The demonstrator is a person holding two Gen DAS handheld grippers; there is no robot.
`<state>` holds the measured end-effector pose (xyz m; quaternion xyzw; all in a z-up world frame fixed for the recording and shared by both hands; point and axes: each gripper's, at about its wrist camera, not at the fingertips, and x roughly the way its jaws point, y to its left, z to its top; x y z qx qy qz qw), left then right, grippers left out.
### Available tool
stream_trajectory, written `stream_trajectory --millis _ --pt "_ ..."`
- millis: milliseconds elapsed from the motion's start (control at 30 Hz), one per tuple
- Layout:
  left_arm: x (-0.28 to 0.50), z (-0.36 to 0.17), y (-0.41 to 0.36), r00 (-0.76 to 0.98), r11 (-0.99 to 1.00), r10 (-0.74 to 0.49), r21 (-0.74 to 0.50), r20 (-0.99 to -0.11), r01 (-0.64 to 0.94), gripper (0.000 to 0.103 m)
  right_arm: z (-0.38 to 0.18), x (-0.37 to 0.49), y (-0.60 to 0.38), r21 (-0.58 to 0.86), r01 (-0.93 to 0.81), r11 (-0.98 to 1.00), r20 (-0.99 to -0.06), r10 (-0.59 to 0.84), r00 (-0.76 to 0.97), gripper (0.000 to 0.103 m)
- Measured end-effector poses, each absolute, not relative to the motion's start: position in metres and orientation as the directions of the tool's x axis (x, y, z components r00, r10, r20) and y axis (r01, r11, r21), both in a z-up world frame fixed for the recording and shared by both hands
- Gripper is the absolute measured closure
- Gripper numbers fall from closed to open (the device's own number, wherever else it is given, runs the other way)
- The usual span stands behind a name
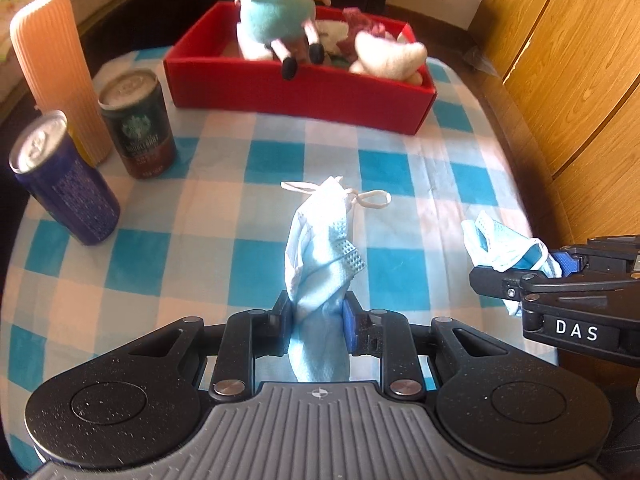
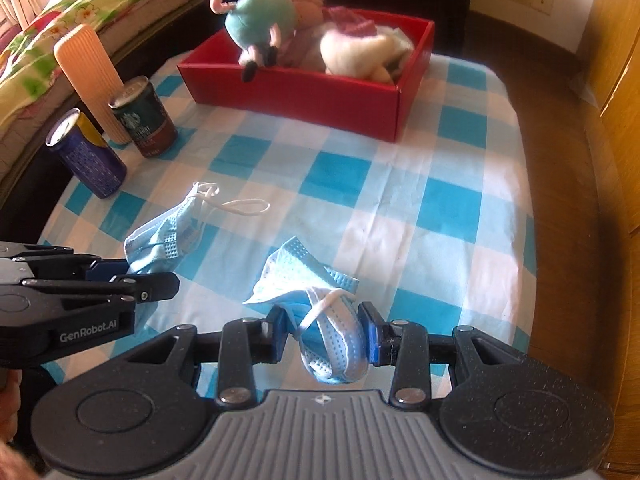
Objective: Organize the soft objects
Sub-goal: 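Lift and carry both blue face masks over the red box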
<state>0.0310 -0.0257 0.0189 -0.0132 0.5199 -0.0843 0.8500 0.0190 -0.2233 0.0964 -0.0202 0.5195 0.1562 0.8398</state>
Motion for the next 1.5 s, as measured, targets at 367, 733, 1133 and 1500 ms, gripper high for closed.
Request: stream_trajectory --millis 367,733,1133,1500 --pt "0.047 0.077 -0.026 0.547 0.988 -0.15 -0.103 -0.824 0.117 0.078 0.151 0.028 -0.205 0.122 -0.297 0.947 -0.809 0.268 0.523 0.088" --pt "0.081 0.13 -0.034 0.617 0.992 -0.111 -0.051 -0.779 0.114 0.077 0.208 0.056 -0.198 0.097 -0.286 0.953 -0.743 0.261 0.617 0.088" --pt "0.134 0.155 -0.047 0.654 0.995 -0.07 -0.009 -0.753 0.095 0.077 0.239 0.11 -0.199 0.078 -0.239 0.968 -0.708 0.223 0.671 0.088" --pt "0.186 0.141 -0.049 0.653 0.997 -0.044 0.009 -0.756 0.078 0.076 0.225 0.164 -0.199 0.097 -0.206 0.974 -0.714 0.213 0.667 0.088"
